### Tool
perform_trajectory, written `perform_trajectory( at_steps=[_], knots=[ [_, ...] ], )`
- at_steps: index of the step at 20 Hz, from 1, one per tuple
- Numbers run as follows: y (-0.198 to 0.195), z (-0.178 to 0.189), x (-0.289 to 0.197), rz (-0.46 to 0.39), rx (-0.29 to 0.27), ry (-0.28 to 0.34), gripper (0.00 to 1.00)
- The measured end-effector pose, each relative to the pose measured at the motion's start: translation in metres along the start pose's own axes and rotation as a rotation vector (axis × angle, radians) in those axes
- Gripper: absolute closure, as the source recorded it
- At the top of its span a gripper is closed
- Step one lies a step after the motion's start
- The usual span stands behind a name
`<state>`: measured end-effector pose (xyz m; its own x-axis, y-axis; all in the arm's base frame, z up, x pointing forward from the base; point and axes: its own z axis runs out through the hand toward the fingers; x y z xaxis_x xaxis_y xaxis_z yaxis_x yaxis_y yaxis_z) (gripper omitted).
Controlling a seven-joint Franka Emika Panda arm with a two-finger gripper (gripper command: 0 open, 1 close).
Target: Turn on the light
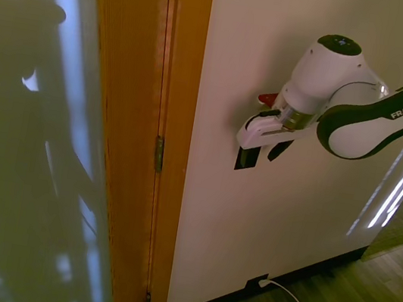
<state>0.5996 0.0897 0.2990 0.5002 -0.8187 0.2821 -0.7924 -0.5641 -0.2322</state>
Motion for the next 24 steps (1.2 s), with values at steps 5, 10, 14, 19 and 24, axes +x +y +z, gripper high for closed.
perform_trajectory(
  at_steps=[5,10,14,19,24],
  knots=[
    [-0.010,0.014,0.003,0.029,-0.015,0.005,1.00],
    [-0.008,0.017,0.007,0.042,-0.029,-0.007,1.00],
    [-0.007,0.018,0.010,0.047,-0.031,-0.011,1.00],
    [-0.007,0.018,0.010,0.047,-0.032,-0.021,1.00],
    [-0.006,0.018,0.011,0.049,-0.032,-0.021,1.00]
  ],
)
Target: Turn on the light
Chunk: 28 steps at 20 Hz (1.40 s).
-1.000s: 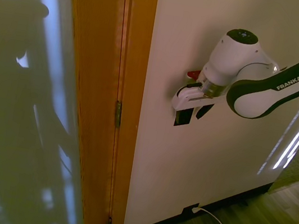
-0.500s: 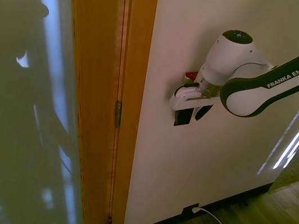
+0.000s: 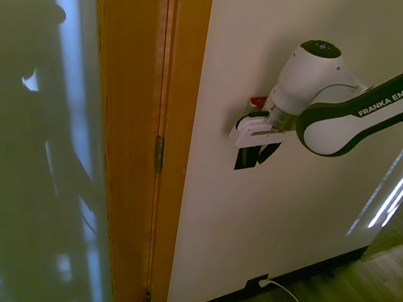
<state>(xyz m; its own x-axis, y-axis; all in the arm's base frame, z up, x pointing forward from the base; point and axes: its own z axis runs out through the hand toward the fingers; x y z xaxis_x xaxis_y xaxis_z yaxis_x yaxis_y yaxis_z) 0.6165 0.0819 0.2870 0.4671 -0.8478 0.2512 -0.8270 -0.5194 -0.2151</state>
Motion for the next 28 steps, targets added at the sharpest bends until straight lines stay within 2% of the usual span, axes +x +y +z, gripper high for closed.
perform_trajectory(
  at_steps=[12,21,28],
  knots=[
    [0.000,-0.006,0.003,0.007,0.002,0.001,1.00],
    [-0.002,-0.059,0.019,0.032,0.067,0.037,1.00],
    [0.022,-0.108,0.002,0.041,0.101,0.069,1.00]
  ],
)
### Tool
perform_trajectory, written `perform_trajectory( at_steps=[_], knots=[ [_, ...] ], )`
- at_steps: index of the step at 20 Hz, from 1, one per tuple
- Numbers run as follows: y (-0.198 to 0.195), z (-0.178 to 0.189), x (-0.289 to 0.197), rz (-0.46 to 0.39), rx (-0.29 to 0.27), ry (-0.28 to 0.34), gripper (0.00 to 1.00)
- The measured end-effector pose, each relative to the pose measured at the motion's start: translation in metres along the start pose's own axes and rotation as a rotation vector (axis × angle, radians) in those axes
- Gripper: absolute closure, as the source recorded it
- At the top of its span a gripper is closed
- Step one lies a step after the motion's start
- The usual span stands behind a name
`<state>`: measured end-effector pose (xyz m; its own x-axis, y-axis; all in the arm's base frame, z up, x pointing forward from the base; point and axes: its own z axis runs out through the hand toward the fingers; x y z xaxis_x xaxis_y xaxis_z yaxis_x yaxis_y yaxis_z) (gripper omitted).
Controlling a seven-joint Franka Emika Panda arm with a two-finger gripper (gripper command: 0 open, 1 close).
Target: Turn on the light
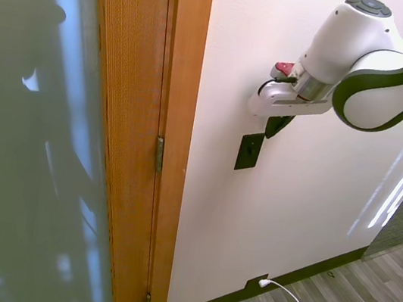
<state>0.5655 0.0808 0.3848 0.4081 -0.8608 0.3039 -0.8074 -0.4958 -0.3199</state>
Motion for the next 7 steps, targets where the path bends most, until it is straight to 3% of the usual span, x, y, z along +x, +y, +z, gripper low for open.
perform_trajectory(
  at_steps=[7],
  knots=[
    [0.025,-0.054,-0.009,0.032,0.033,0.025,1.00]
  ],
)
